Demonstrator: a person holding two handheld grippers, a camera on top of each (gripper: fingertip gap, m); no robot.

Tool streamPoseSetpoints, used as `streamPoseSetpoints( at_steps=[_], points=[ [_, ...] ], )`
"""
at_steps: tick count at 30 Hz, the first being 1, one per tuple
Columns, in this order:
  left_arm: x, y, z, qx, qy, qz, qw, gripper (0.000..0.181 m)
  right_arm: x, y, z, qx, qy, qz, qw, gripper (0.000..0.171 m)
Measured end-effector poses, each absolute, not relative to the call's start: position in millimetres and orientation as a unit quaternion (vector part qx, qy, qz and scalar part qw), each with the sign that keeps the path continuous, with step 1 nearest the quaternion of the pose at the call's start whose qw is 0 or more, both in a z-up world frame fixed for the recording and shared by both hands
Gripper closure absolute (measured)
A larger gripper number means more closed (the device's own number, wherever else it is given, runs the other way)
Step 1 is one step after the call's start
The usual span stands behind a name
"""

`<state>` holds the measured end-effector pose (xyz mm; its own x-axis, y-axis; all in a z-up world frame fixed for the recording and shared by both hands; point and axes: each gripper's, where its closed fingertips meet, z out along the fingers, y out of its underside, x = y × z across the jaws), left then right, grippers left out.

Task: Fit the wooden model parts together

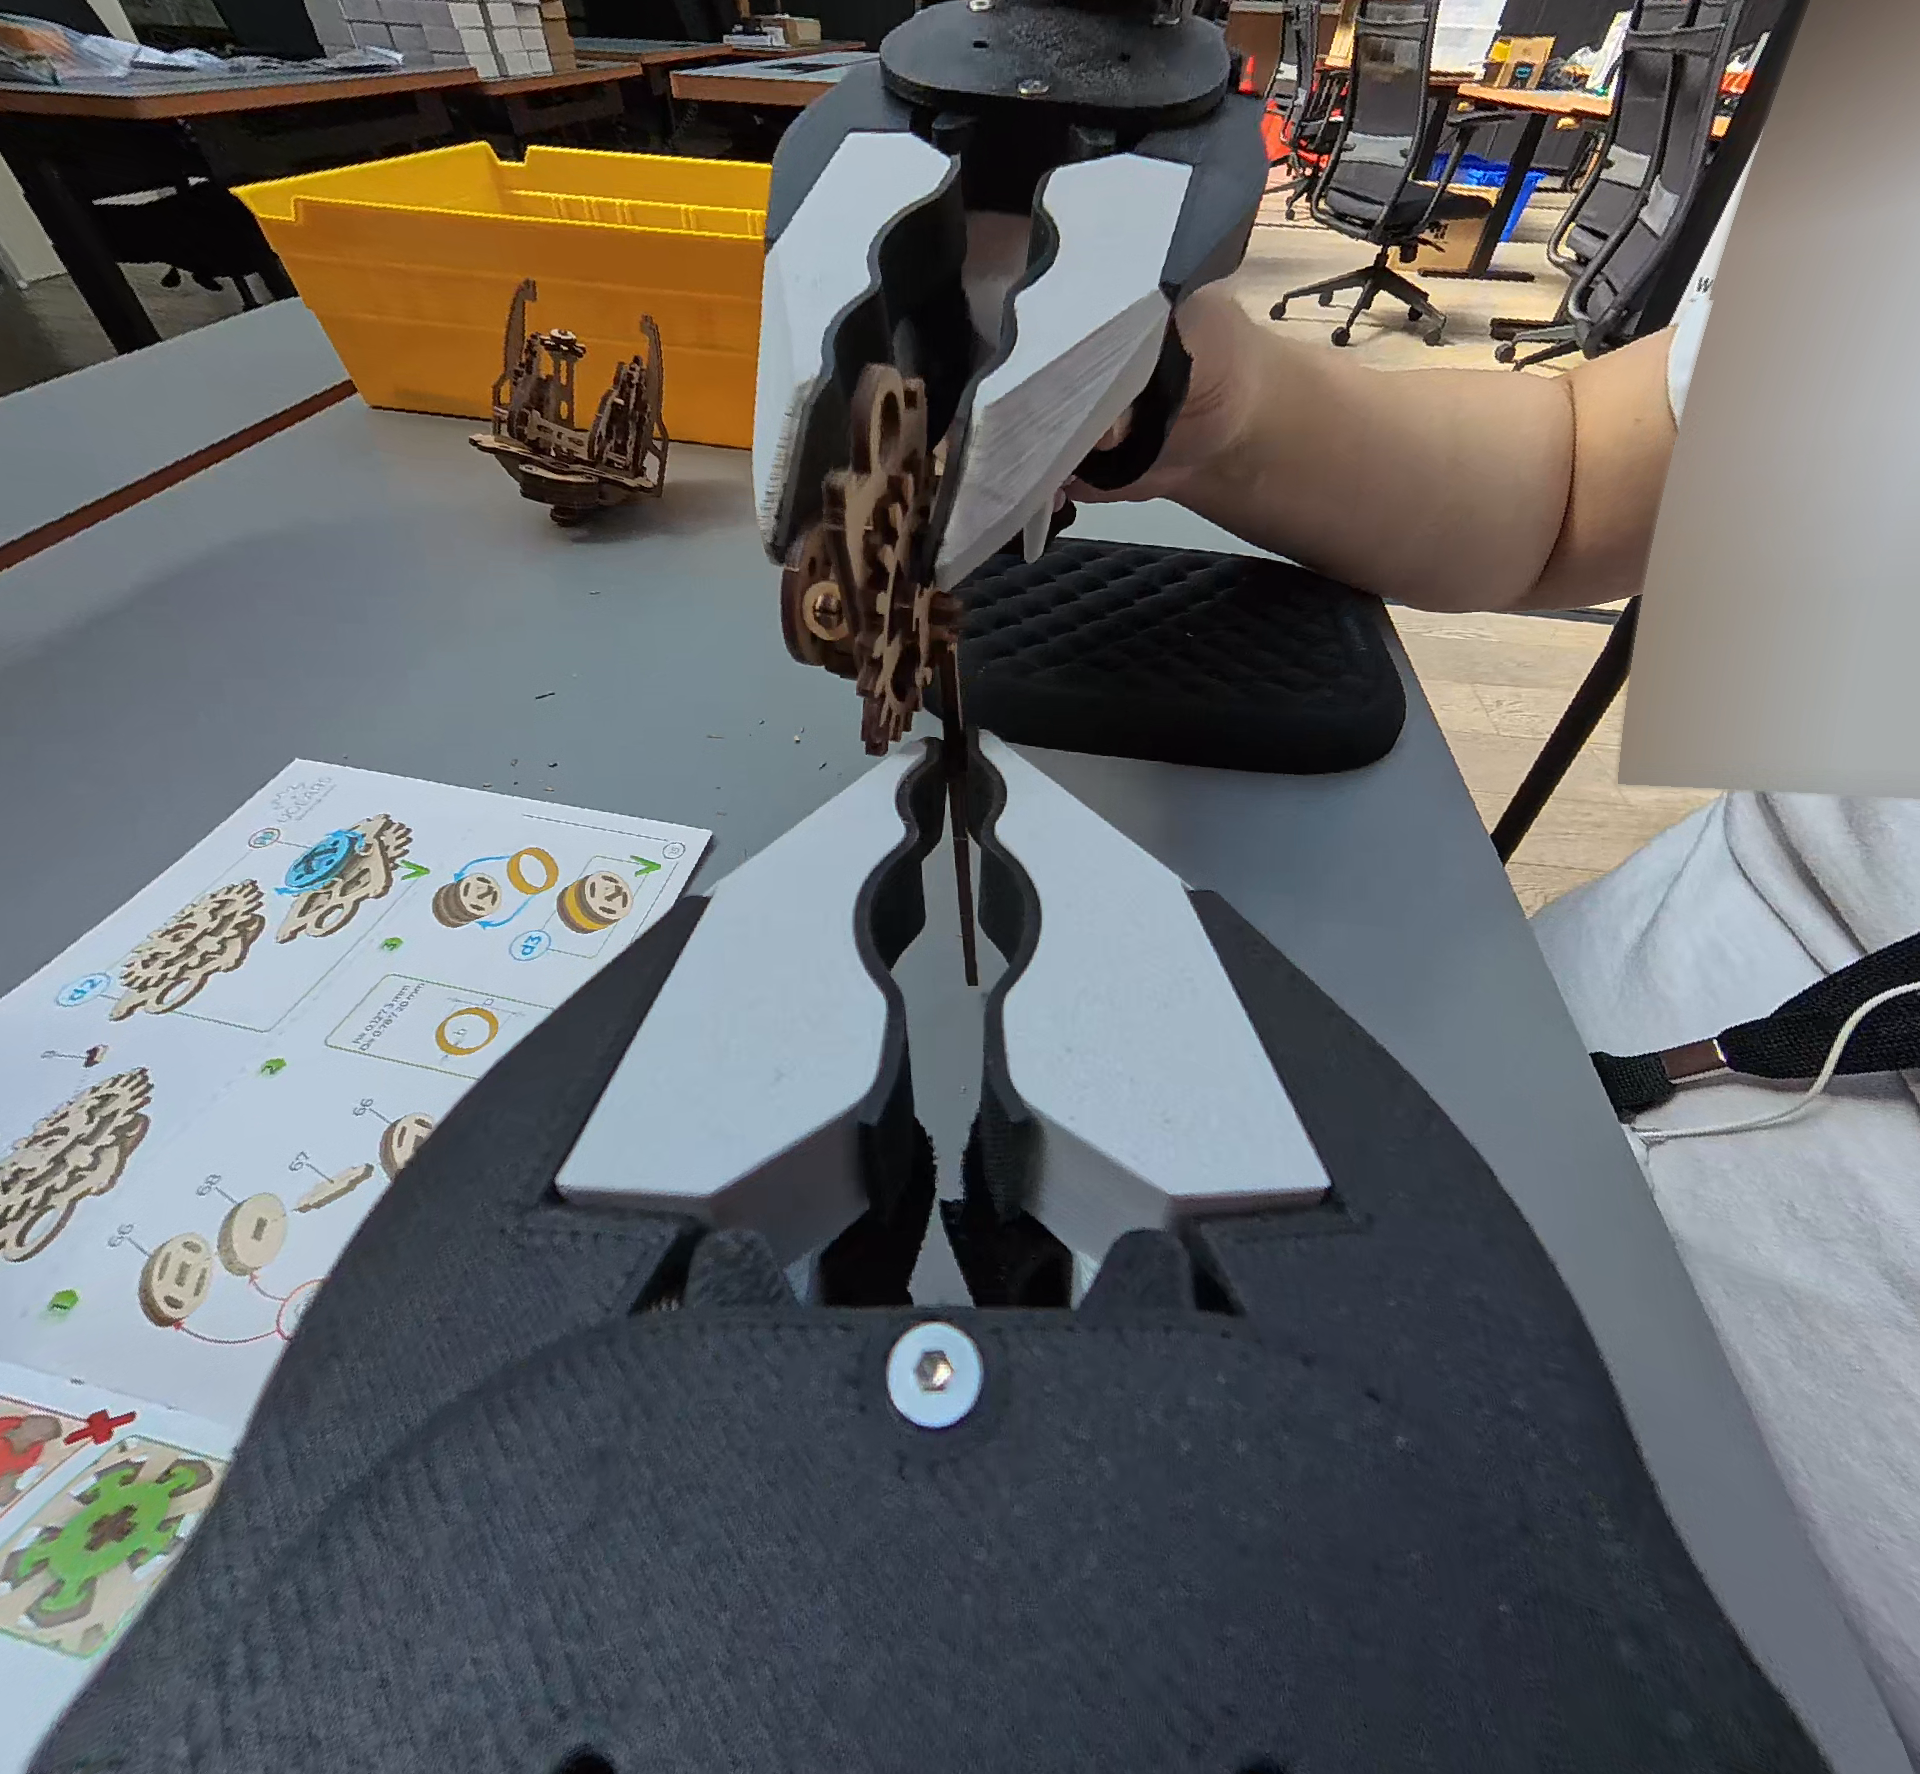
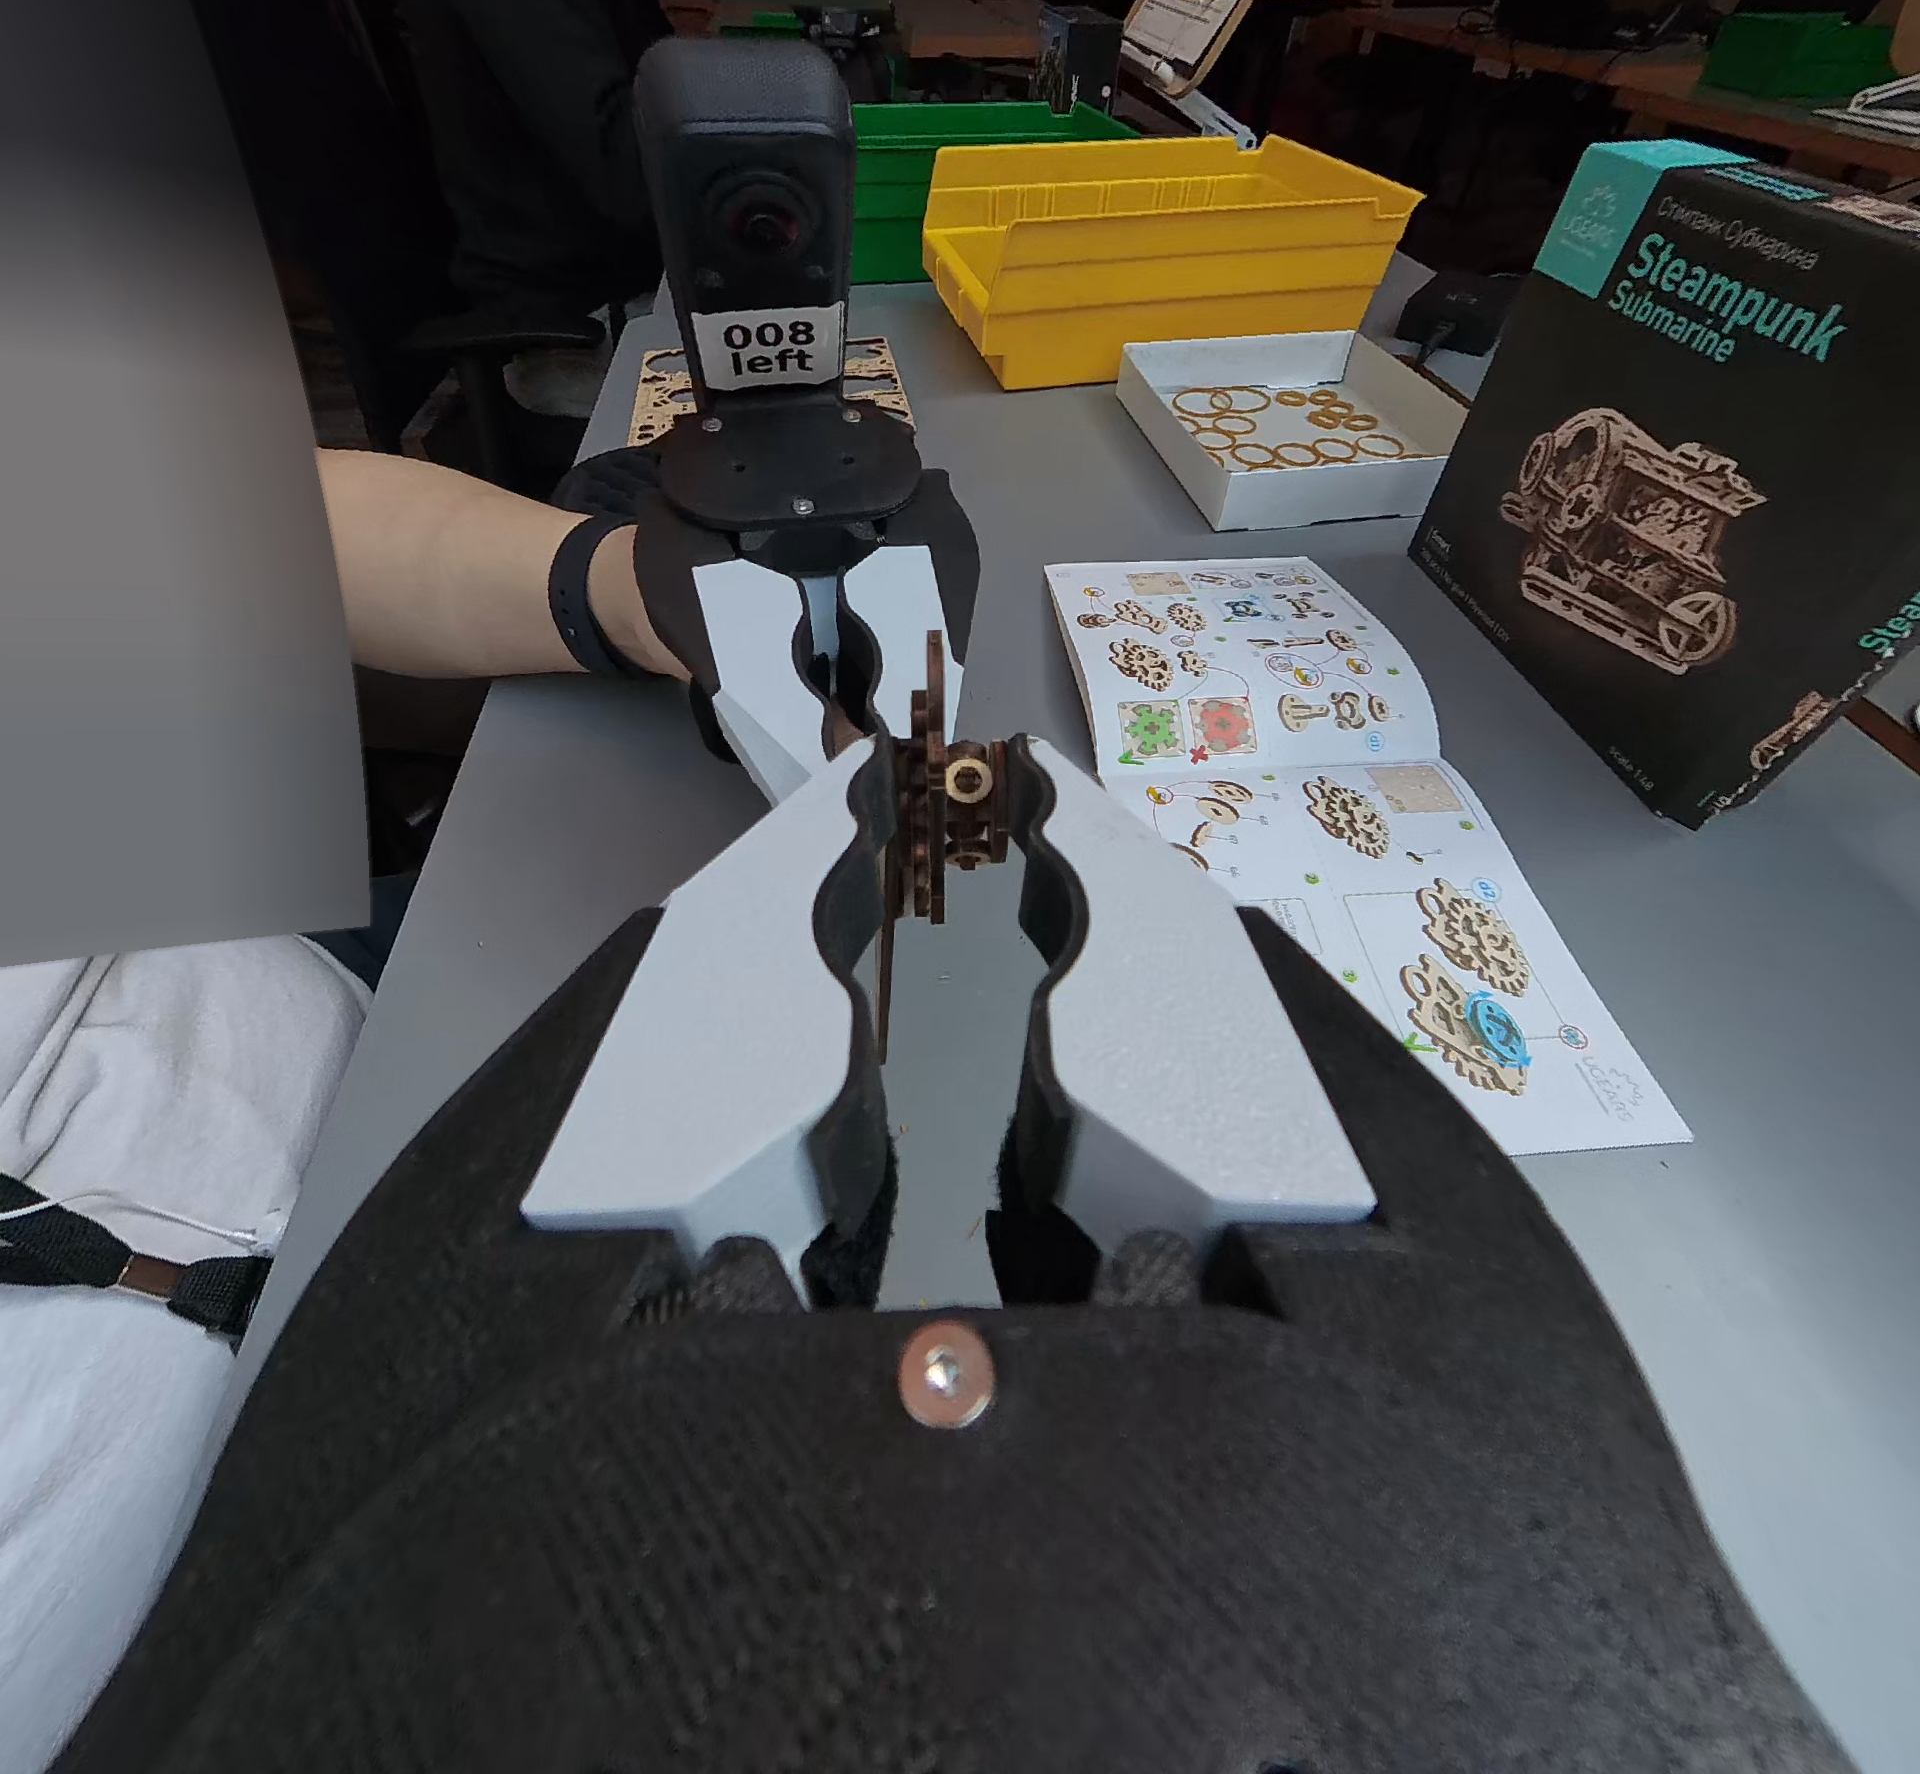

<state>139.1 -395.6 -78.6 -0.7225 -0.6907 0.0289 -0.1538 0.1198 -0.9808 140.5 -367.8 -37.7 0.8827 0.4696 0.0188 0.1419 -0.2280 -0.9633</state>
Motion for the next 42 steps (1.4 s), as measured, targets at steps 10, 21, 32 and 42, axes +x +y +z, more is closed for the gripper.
streamPoseSetpoints(
  at_steps=[10,21,32,42],
  points=[
    [137.7,-401.7,-64.7,-0.275,0.712,-0.597,0.248,0.181,136.8,-374.4,-27.0,-0.765,-0.224,0.118,0.592,0.151],
    [143.7,-401.8,-81.4,-0.284,0.732,-0.564,0.255,0.181,141.0,-373.9,-39.3,-0.775,-0.236,0.102,0.578,0.152],
    [140.5,-403.7,-71.6,-0.280,0.722,-0.580,0.254,0.181,140.1,-377.4,-32.7,-0.761,-0.237,0.110,0.594,0.151],
    [143.5,-401.5,-82.1,-0.282,0.733,-0.562,0.261,0.181,143.9,-376.8,-43.3,-0.762,-0.231,0.116,0.593,0.151]
  ],
)
